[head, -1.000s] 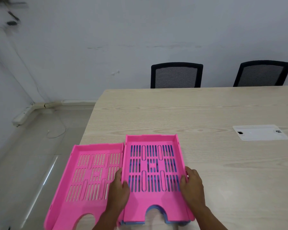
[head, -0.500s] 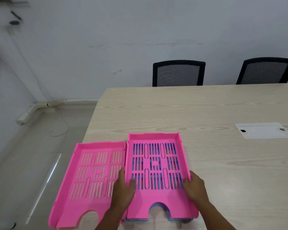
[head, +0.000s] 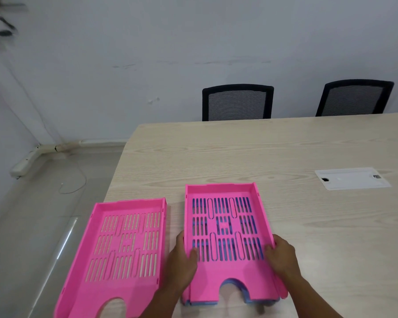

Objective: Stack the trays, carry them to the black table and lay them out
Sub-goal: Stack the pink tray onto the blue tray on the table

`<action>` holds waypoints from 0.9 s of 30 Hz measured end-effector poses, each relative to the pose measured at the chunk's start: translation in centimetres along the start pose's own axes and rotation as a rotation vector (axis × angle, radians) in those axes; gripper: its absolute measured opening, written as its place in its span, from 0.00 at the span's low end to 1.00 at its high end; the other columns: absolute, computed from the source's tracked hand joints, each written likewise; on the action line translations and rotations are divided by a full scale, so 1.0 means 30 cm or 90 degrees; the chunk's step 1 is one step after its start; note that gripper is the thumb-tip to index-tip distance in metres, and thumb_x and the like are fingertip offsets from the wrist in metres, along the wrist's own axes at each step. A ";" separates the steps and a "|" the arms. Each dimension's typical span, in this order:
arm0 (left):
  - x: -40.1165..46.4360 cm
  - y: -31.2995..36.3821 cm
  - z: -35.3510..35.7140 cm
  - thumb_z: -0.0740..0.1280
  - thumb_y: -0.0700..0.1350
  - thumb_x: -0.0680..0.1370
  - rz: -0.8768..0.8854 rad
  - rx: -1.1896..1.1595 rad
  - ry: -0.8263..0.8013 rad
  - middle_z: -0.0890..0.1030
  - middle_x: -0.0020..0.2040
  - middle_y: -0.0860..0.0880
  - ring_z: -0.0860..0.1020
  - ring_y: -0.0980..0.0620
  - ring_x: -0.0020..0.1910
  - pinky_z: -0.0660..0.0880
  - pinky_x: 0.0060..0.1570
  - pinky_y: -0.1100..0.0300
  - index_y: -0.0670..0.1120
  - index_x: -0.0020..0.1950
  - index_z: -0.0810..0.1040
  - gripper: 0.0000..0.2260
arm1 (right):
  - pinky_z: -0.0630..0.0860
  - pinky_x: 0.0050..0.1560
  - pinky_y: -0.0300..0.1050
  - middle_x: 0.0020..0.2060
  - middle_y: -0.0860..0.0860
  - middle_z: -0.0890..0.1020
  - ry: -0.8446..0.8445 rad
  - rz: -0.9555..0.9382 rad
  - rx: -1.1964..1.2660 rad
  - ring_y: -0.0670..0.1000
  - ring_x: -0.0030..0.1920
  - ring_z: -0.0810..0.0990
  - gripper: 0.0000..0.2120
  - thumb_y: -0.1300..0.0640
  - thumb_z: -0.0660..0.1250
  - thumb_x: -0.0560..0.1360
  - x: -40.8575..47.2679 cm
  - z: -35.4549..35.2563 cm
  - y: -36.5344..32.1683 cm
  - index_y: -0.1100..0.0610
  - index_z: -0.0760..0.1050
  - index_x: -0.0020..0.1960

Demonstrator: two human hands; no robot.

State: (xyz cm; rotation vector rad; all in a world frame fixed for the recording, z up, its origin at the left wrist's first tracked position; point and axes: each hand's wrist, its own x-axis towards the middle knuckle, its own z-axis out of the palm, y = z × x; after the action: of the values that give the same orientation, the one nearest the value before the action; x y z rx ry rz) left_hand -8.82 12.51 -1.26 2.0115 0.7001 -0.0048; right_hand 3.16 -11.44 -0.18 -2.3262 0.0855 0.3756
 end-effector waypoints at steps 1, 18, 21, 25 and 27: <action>0.001 0.004 -0.002 0.62 0.45 0.81 0.000 -0.003 -0.007 0.79 0.46 0.58 0.80 0.56 0.30 0.84 0.36 0.55 0.55 0.76 0.55 0.26 | 0.81 0.45 0.51 0.44 0.55 0.83 0.007 -0.002 0.002 0.53 0.42 0.82 0.12 0.64 0.60 0.78 -0.002 -0.007 -0.005 0.62 0.78 0.58; -0.002 -0.017 -0.129 0.62 0.44 0.81 0.026 -0.046 0.062 0.70 0.74 0.48 0.70 0.47 0.72 0.65 0.70 0.56 0.50 0.75 0.64 0.22 | 0.70 0.64 0.48 0.60 0.62 0.81 0.171 -0.182 0.026 0.61 0.61 0.79 0.17 0.68 0.64 0.76 -0.031 0.085 -0.218 0.65 0.76 0.65; -0.010 -0.046 -0.194 0.62 0.45 0.81 0.026 -0.041 0.082 0.73 0.72 0.48 0.76 0.42 0.66 0.71 0.68 0.48 0.51 0.73 0.66 0.20 | 0.69 0.67 0.49 0.62 0.63 0.80 0.142 -0.203 0.019 0.61 0.63 0.78 0.18 0.68 0.65 0.76 -0.037 0.161 -0.257 0.65 0.76 0.66; -0.034 -0.104 -0.305 0.62 0.42 0.81 0.030 -0.028 0.130 0.76 0.69 0.47 0.74 0.62 0.56 0.67 0.61 0.64 0.48 0.73 0.68 0.19 | 0.72 0.69 0.55 0.63 0.61 0.80 0.100 -0.246 0.040 0.60 0.64 0.78 0.18 0.66 0.65 0.77 -0.081 0.285 -0.333 0.65 0.75 0.67; -0.044 -0.140 -0.365 0.62 0.43 0.82 0.024 -0.027 0.151 0.77 0.68 0.46 0.73 0.63 0.50 0.67 0.58 0.65 0.47 0.72 0.69 0.18 | 0.72 0.69 0.58 0.63 0.61 0.80 0.075 -0.268 0.056 0.60 0.64 0.77 0.18 0.66 0.65 0.77 -0.112 0.352 -0.381 0.64 0.75 0.67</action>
State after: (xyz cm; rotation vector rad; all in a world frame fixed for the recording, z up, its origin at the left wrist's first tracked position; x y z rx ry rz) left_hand -14.95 22.20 1.57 2.0027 0.8047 0.2731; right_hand -0.61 3.92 1.64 -2.2052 -0.3195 0.0219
